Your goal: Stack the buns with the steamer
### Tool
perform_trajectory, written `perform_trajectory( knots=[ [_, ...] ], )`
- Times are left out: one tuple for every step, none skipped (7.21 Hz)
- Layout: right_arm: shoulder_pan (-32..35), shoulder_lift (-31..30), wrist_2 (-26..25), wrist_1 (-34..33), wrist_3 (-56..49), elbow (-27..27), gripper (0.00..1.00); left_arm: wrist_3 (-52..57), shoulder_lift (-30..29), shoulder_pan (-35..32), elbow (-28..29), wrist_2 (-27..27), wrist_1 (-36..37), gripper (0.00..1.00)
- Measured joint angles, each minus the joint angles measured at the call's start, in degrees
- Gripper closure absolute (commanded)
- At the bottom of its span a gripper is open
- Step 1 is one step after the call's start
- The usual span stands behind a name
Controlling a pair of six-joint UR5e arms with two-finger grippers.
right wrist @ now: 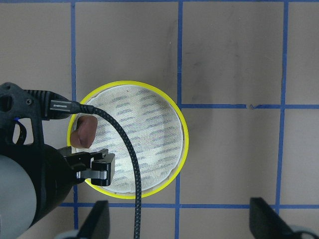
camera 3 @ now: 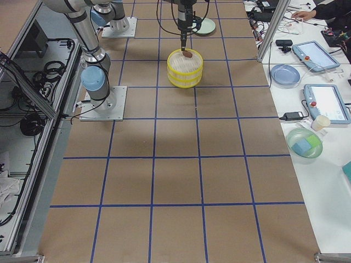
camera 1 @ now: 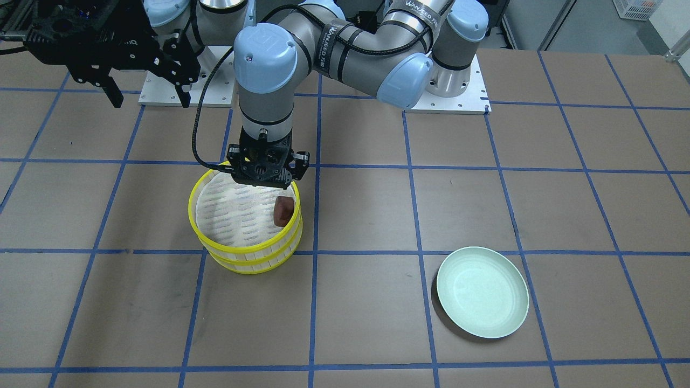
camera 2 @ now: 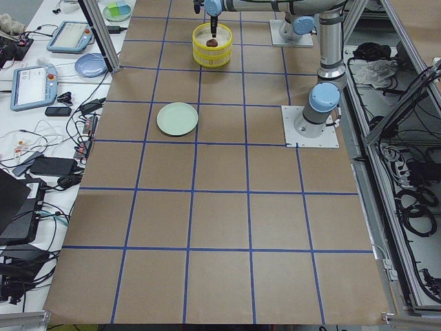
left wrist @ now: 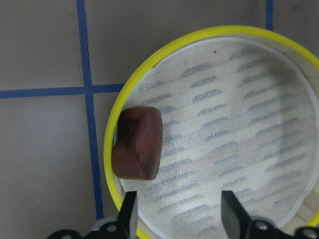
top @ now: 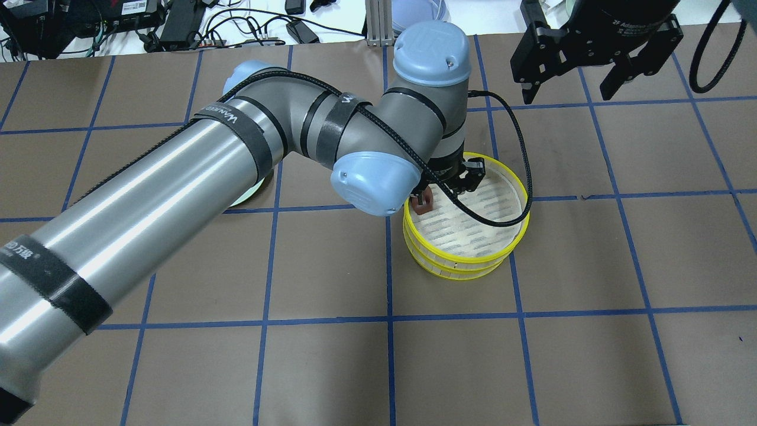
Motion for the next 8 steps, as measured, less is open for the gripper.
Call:
perform_trajectory(
  knots=[
    [0.0,0.0,0.0,0.0,0.0,0.0,0.00,0.3,0.3,0.1,-0.1,0.4,-0.1,0.00],
    [0.0,0.0,0.0,0.1,0.0,0.0,0.00,1.5,1.2,1.1,-0.4,1.3,-0.5,0.00],
    [0.0,0.0,0.0,0.1,0.0,0.0,0.00,3.4,2.6,3.4,-0.9,2.4,-1.5,0.00],
    [0.0,0.0,0.0,0.0,0.1,0.0,0.00,7.5,4.9,7.1,-1.0,2.9,-4.3,0.00],
    [0.0,0.0,0.0,0.0,0.1,0.0,0.00,13.4,7.9,11.4,-0.6,3.2,-9.0,0.00],
    [0.0,0.0,0.0,0.0,0.2,0.0,0.00,19.0,11.2,16.0,0.1,3.6,-13.4,0.00],
    [0.0,0.0,0.0,0.1,0.2,0.0,0.00,23.2,14.2,20.3,1.3,4.0,-17.1,0.00],
    [0.0,0.0,0.0,0.1,0.2,0.0,0.00,25.4,16.6,23.0,2.8,4.3,-20.3,0.00]
  ],
)
